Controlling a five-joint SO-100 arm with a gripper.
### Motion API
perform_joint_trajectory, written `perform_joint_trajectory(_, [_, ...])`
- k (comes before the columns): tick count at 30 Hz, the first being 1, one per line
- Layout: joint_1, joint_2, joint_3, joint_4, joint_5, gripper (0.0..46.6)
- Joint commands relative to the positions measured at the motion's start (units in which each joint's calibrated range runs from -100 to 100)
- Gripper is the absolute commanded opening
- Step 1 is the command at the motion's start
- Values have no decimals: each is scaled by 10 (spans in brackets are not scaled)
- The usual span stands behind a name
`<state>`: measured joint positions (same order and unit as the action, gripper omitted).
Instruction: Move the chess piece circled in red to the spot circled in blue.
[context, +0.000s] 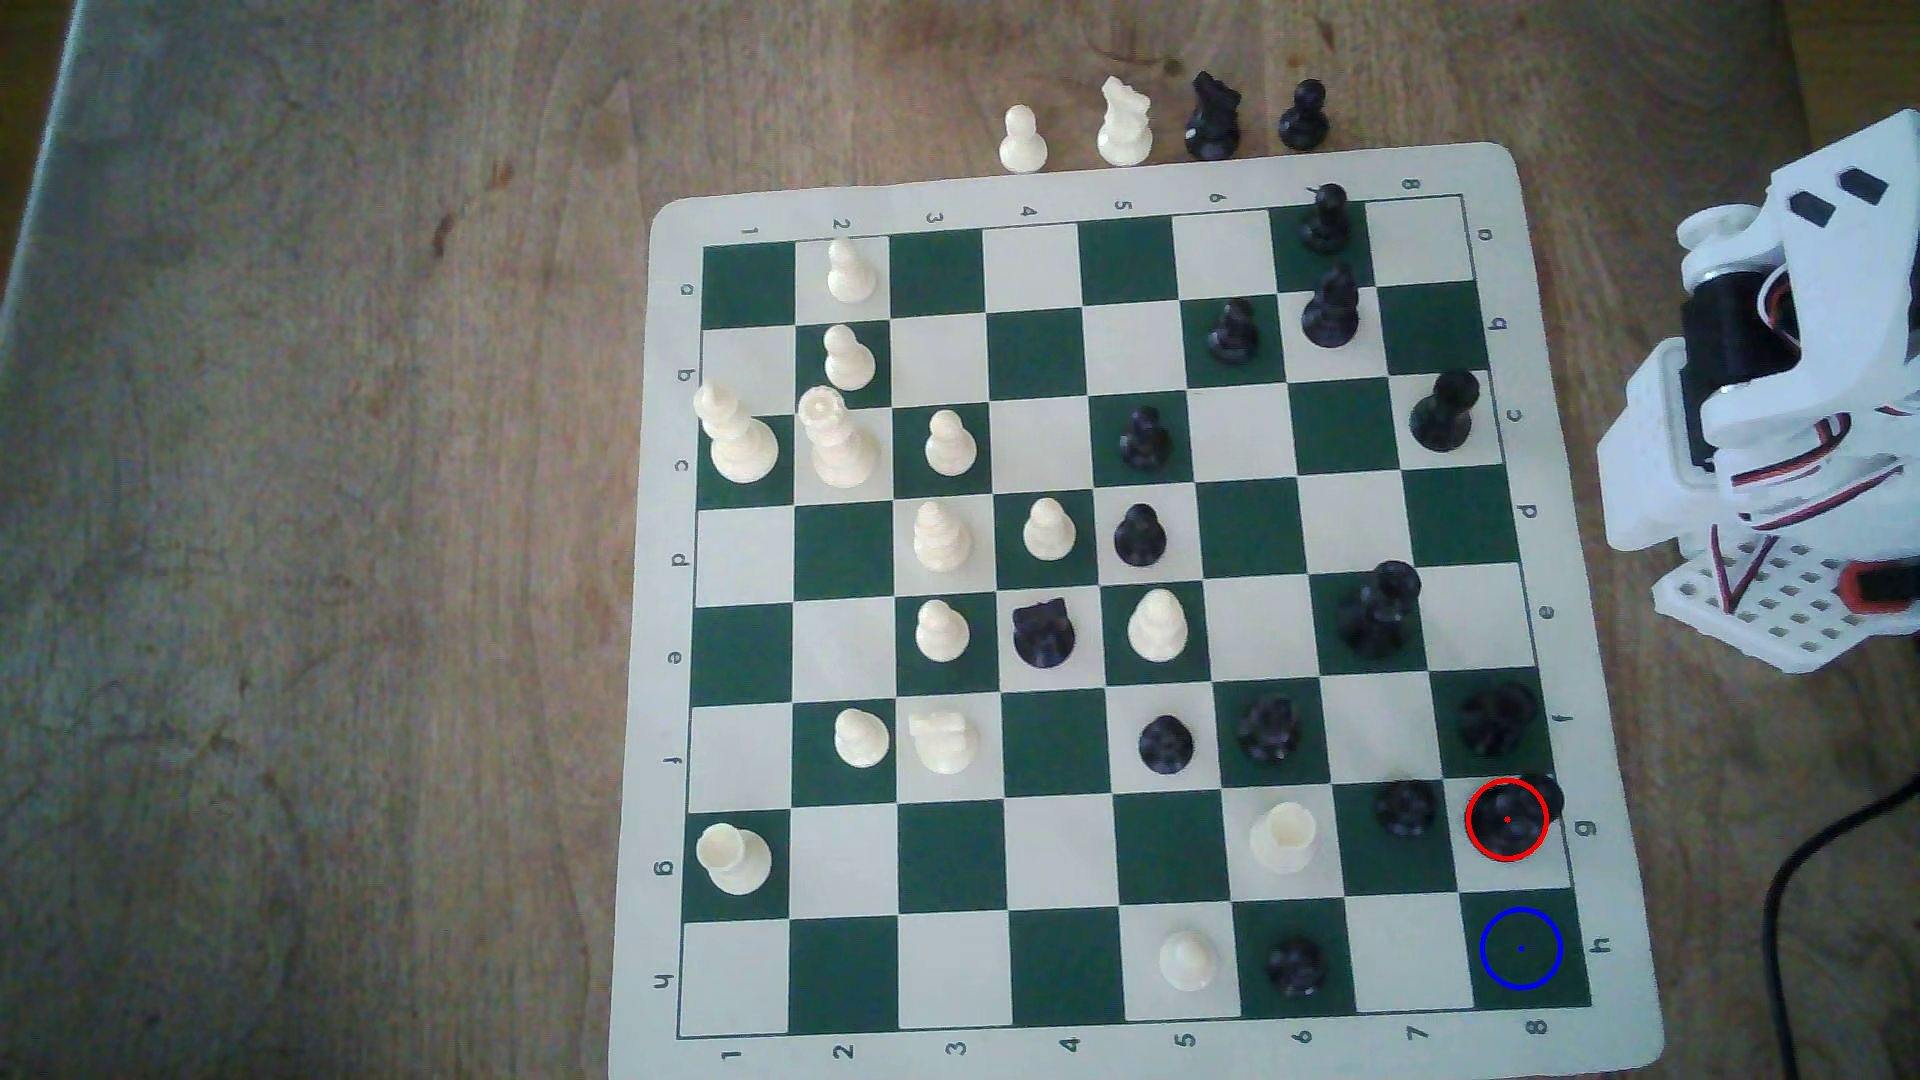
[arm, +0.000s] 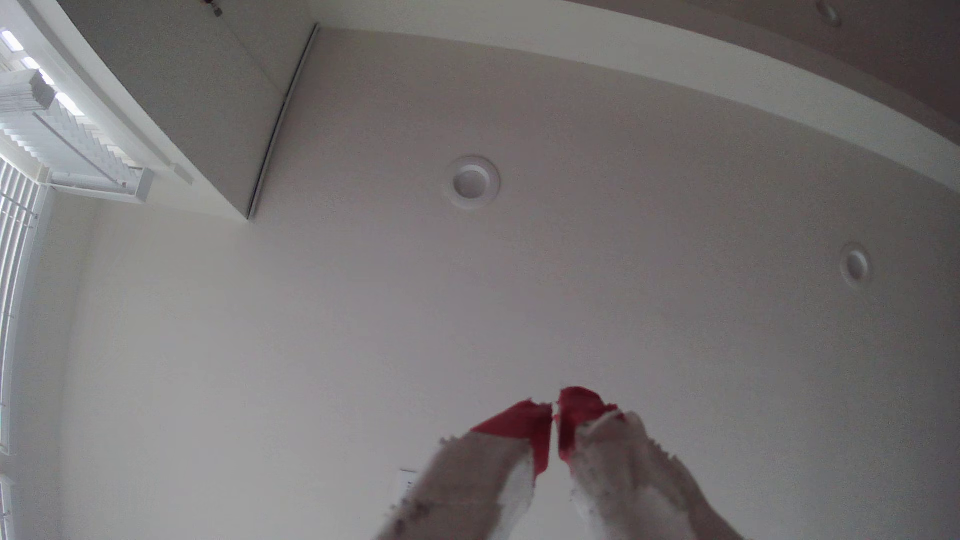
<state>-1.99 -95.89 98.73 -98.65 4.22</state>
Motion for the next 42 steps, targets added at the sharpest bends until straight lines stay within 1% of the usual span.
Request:
perform_joint_trajectory(1, [0,1,12,28,1,2])
perform_joint_trajectory(4, [-6,1,11,111,1,2])
perform_joint_trajectory(6, [-1,1,12,206,1,2])
perform_joint_trajectory(10, [3,1,4,344,-1,2])
perform_joint_trajectory(14, [-7,1,9,400,-2,2])
perform_joint_trajectory(16, [-7,1,0,457,-3,2])
perform_joint_trajectory(18, [-2,1,-24,540,-17,2])
perform_joint_trajectory(23, [22,1,-120,784,-17,2])
perform_joint_trajectory(27, [24,1,-154,896,-18,2])
perform_joint_trajectory(28, [18,1,-179,961,-33,2])
perform_joint_trajectory(29, [11,1,-195,999,-40,2])
perform_joint_trajectory(31, [2,1,-221,1067,-46,2])
perform_joint_trajectory(34, [-21,1,-268,1162,-47,2])
perform_joint_trajectory(35, [-29,1,-282,1188,-46,15])
perform_joint_trajectory(36, [-49,1,-316,1260,-30,11])
perform_joint_trajectory(37, [-58,2,-330,1293,-17,9])
perform_joint_trajectory(39, [-84,12,-355,1336,0,3])
perform_joint_trajectory(40, [-95,18,-365,1354,4,2])
perform_joint_trajectory(42, [-121,40,-401,1419,6,2])
